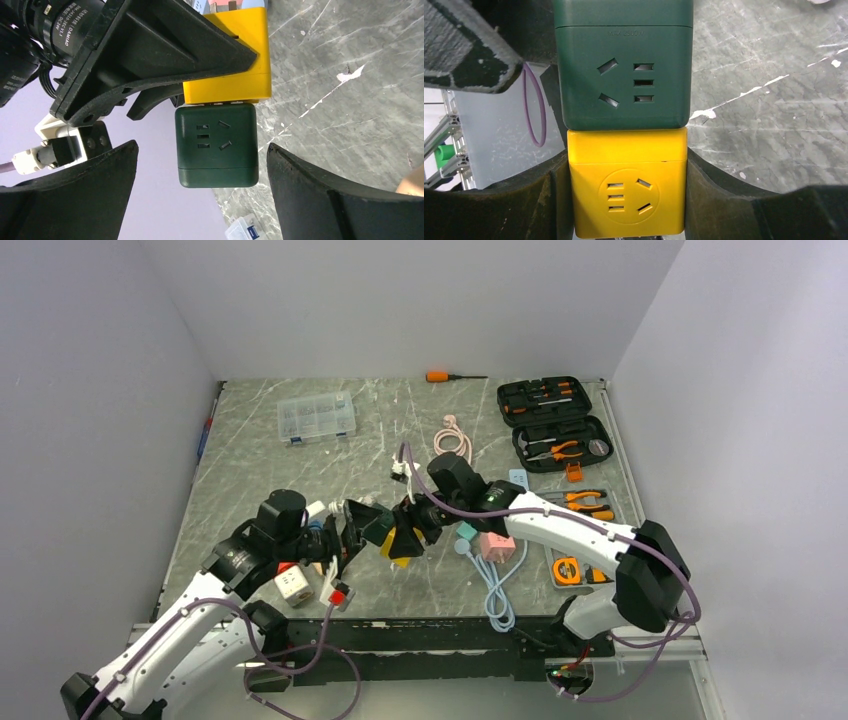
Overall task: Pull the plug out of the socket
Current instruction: Remove the plug from the socket.
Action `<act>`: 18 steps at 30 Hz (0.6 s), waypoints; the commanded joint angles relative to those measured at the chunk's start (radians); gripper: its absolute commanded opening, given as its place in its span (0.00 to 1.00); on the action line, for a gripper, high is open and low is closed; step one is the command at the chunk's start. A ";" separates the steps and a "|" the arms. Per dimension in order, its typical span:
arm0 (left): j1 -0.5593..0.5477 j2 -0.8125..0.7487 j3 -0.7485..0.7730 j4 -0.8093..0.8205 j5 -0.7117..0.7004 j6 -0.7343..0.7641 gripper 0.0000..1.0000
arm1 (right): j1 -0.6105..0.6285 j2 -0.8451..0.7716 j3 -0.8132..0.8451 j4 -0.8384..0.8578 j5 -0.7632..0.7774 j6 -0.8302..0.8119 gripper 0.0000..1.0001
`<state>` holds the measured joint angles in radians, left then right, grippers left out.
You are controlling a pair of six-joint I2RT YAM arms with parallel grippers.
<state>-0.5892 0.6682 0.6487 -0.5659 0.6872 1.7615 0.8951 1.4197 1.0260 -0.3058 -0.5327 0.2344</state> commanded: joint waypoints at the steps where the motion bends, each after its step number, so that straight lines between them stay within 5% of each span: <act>1: -0.006 0.021 0.014 0.073 0.016 0.035 0.99 | -0.035 0.011 0.069 0.023 -0.111 -0.030 0.00; 18: -0.008 0.011 -0.062 0.077 0.004 0.129 0.97 | -0.066 0.006 0.057 0.012 -0.258 -0.047 0.00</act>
<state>-0.5934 0.6868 0.6029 -0.5114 0.6823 1.8496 0.8345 1.4593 1.0481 -0.3454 -0.7166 0.2070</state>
